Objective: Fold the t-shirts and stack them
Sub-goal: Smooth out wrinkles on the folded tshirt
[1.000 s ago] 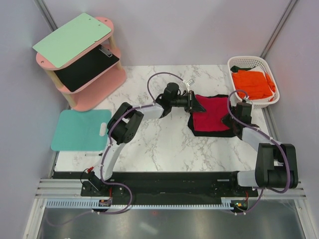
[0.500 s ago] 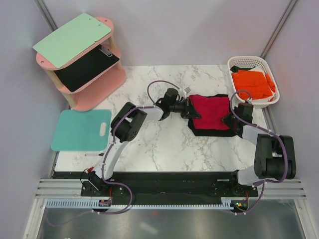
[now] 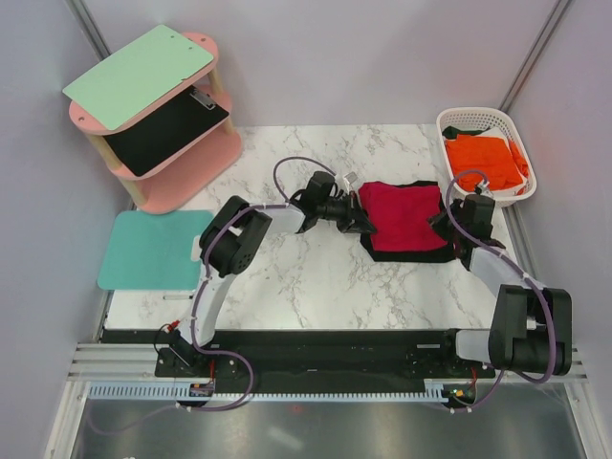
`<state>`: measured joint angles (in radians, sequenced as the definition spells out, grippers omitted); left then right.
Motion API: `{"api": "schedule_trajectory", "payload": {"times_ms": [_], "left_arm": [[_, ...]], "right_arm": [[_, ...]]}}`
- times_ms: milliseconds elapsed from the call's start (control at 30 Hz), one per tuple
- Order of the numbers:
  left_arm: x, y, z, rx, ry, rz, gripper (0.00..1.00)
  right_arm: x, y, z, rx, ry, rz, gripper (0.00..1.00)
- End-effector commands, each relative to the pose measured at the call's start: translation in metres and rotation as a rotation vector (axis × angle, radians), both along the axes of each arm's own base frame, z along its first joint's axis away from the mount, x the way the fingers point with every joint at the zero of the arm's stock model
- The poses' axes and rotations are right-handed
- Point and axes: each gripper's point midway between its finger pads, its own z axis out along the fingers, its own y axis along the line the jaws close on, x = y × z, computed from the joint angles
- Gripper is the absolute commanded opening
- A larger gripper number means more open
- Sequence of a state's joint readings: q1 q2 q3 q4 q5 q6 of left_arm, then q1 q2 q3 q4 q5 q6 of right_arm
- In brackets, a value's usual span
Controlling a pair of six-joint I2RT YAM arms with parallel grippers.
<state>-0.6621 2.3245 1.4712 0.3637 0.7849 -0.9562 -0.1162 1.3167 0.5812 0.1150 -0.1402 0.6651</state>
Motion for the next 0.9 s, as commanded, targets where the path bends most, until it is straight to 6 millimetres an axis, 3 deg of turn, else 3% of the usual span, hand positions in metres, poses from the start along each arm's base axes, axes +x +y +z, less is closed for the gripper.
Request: {"api": "schedule_trajectory", "payload": {"times_ms": [0,133,167,333,567,733,867], "left_arm": [[0.002,0.004,0.053,-0.037,-0.150,-0.008,0.02],[-0.003,-0.004,0.067,-0.052,-0.174,-0.030,0.02],[-0.004,-0.009,0.073,-0.059,-0.184,-0.037,0.02],[-0.022,-0.032,0.075,-0.069,-0.177,-0.087,0.02],[-0.040,-0.049,0.047,-0.037,-0.134,-0.120,0.02],[-0.053,-0.051,0.016,0.006,-0.087,-0.139,0.02],[-0.061,-0.047,-0.008,0.044,-0.052,-0.144,0.02]], "right_arm": [[0.025,0.007,0.049,-0.031,-0.152,0.095,0.00],[0.046,0.024,0.055,0.025,-0.206,0.177,0.00],[0.052,0.027,0.048,0.045,-0.195,0.192,0.00],[0.073,0.054,0.051,0.134,-0.276,0.285,0.00],[0.105,0.085,0.047,0.187,-0.288,0.409,0.00],[0.118,0.085,0.039,0.194,-0.297,0.407,0.00],[0.130,0.082,0.021,0.187,-0.268,0.394,0.00]]}}
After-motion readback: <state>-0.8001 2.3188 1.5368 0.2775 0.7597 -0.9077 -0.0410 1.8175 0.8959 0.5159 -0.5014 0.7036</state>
